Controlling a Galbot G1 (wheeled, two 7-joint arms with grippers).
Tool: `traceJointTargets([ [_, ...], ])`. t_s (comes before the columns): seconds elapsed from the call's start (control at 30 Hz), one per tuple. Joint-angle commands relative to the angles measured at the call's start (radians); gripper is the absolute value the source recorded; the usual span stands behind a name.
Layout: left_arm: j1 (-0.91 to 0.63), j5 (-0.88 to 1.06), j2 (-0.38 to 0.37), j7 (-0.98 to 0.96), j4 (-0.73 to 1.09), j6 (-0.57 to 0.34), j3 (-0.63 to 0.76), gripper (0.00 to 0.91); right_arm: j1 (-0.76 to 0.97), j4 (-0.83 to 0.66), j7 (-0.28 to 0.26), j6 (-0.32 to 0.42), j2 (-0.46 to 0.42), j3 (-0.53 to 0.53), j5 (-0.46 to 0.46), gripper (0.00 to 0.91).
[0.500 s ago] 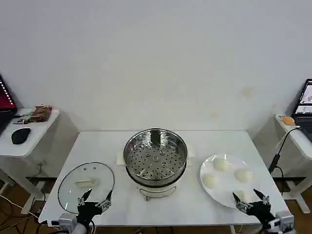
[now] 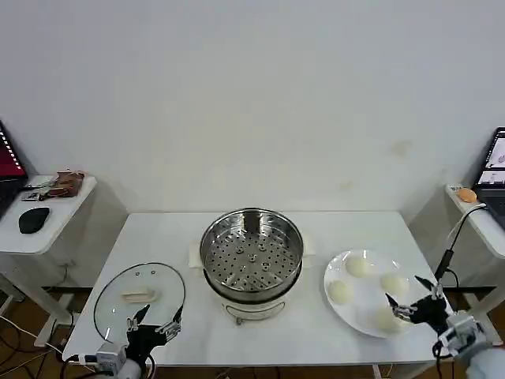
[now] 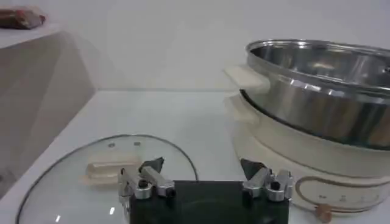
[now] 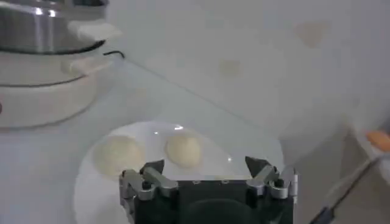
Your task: Take steamed baozi put them in steamer then cover it.
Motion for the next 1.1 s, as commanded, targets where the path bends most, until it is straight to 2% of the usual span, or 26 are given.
traceJointTargets([
  [0.03,0.001,0.000,0.001,0.000,-0.002,0.001,-0.001,0.907,0.249,-0.158,-0.139,0.044,-0.186,-0.173,-0.131,0.907],
  [0.13,0.003,0.002,-0.001,0.002,-0.004,0.000,-0.006,0.907,0.332,-0.202,-0.238,0.069,-0.227,-0.221,-0.159,0.907],
  [0.3,0.002,0.006,-0.006,0.004,0.000,0.000,-0.007,0.907,0.507,-0.278,-0.313,0.102,-0.294,-0.358,-0.163,0.907],
  [0.37,0.001,0.007,-0.009,0.004,0.001,0.000,-0.006,0.907,0.572,-0.318,-0.356,0.144,-0.316,-0.420,-0.162,0.907],
  [0.5,-0.005,0.009,-0.007,0.007,0.006,0.000,-0.004,0.907,0.688,-0.362,-0.443,0.152,-0.334,-0.575,-0.160,0.907],
  [0.63,-0.013,0.007,-0.002,0.008,0.014,0.000,-0.005,0.907,0.922,-0.433,-0.490,0.161,-0.325,-0.795,-0.153,0.907],
  [0.67,-0.014,0.006,-0.001,0.008,0.015,0.000,-0.006,0.907,1.010,-0.454,-0.509,0.166,-0.316,-0.878,-0.142,0.907],
  [0.8,-0.015,0.005,0.002,0.008,0.016,0.000,-0.004,0.907,1.202,-0.517,-0.584,0.174,-0.266,-1.088,-0.129,0.907],
  [0.97,-0.022,0.001,0.003,0.008,0.024,0.002,-0.008,0.907,1.407,-0.582,-0.643,0.183,-0.225,-1.287,-0.109,0.907],
  [1.1,-0.022,0.001,0.002,0.007,0.025,0.005,-0.008,0.907,1.483,-0.620,-0.685,0.176,-0.199,-1.400,-0.093,0.907],
])
